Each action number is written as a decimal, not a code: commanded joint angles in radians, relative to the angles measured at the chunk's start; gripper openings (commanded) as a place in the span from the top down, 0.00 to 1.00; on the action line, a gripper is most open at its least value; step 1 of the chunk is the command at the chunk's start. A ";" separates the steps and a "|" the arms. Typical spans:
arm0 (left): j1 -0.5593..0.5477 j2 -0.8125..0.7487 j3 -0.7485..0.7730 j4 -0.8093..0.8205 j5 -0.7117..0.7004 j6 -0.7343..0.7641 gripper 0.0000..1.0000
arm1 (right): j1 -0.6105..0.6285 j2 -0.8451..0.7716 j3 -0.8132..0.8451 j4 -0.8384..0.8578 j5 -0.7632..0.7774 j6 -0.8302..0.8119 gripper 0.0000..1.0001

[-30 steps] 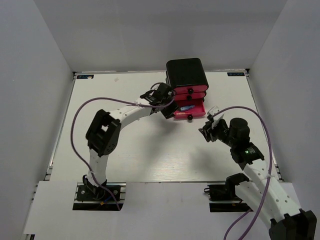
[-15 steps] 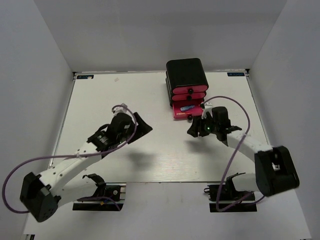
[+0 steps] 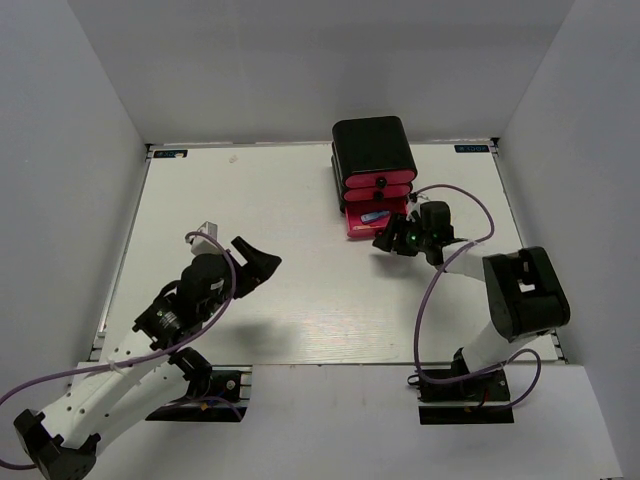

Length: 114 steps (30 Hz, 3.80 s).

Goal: Sort the stationery into containers
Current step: Close the drawer in the storage box.

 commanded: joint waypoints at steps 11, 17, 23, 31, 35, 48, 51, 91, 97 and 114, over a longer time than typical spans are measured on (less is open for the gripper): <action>-0.005 0.007 -0.008 -0.047 -0.050 -0.008 0.09 | -0.047 0.153 0.111 0.160 -0.024 0.060 0.41; -0.005 0.016 -0.008 -0.036 -0.050 -0.008 0.09 | -0.073 0.182 0.111 0.195 -0.093 0.075 0.61; -0.005 0.043 -0.008 -0.026 -0.050 0.001 0.09 | -0.085 0.199 0.110 0.269 -0.176 0.107 0.79; -0.005 0.043 0.001 -0.017 -0.050 0.001 0.09 | -0.091 0.208 0.165 0.320 -0.227 0.182 0.83; -0.005 0.043 0.001 -0.017 -0.050 0.001 0.09 | -0.094 0.235 0.216 0.313 -0.224 0.179 0.83; -0.005 0.052 0.001 -0.017 -0.059 0.010 0.09 | -0.096 0.353 0.364 0.315 -0.227 0.224 0.83; -0.005 0.062 0.001 -0.017 -0.059 0.010 0.09 | -0.093 0.376 0.372 0.335 -0.234 0.250 0.83; -0.005 0.119 -0.025 0.056 -0.032 0.001 0.09 | -0.140 0.317 0.133 0.413 -0.325 0.360 0.26; -0.005 0.128 -0.034 0.086 -0.013 0.010 0.08 | -0.143 0.227 0.068 0.280 -0.319 0.167 0.11; 0.006 0.138 -0.063 0.099 0.014 0.030 0.08 | -0.150 0.101 -0.087 0.451 -0.227 0.351 0.39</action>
